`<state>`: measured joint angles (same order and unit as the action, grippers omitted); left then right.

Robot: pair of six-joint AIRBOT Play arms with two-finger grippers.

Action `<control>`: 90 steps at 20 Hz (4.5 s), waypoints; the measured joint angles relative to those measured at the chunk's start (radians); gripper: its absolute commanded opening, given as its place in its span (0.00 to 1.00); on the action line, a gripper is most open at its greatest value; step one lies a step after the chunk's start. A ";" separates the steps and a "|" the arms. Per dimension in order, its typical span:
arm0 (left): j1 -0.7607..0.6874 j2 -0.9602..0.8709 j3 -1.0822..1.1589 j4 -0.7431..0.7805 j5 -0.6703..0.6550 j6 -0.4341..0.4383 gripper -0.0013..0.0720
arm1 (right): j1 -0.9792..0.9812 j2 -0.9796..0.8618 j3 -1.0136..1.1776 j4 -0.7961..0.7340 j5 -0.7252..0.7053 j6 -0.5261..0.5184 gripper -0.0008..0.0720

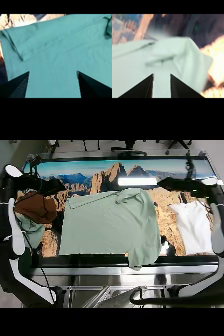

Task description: Fold the shirts.

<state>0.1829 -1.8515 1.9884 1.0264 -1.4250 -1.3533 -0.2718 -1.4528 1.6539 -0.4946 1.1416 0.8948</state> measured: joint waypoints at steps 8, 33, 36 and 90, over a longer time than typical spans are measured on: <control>0.178 0.347 -0.700 0.083 -0.106 0.001 0.92 | -0.222 0.193 -0.354 -0.263 0.317 0.082 0.46; 0.196 0.276 -1.098 -0.082 0.101 0.274 0.04 | -0.111 0.155 -0.726 -0.294 0.170 0.010 0.43; 0.193 0.272 -1.093 -0.085 0.091 0.282 0.03 | -0.072 0.139 -0.727 -0.303 0.156 0.010 0.03; -0.103 -0.186 -0.061 0.055 0.355 0.100 0.03 | -0.048 -0.229 0.045 -0.090 -0.269 -0.052 0.03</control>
<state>0.0799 -2.0377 1.9278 1.0817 -1.0702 -1.2537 -0.3195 -1.6814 1.6989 -0.5850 0.8730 0.8425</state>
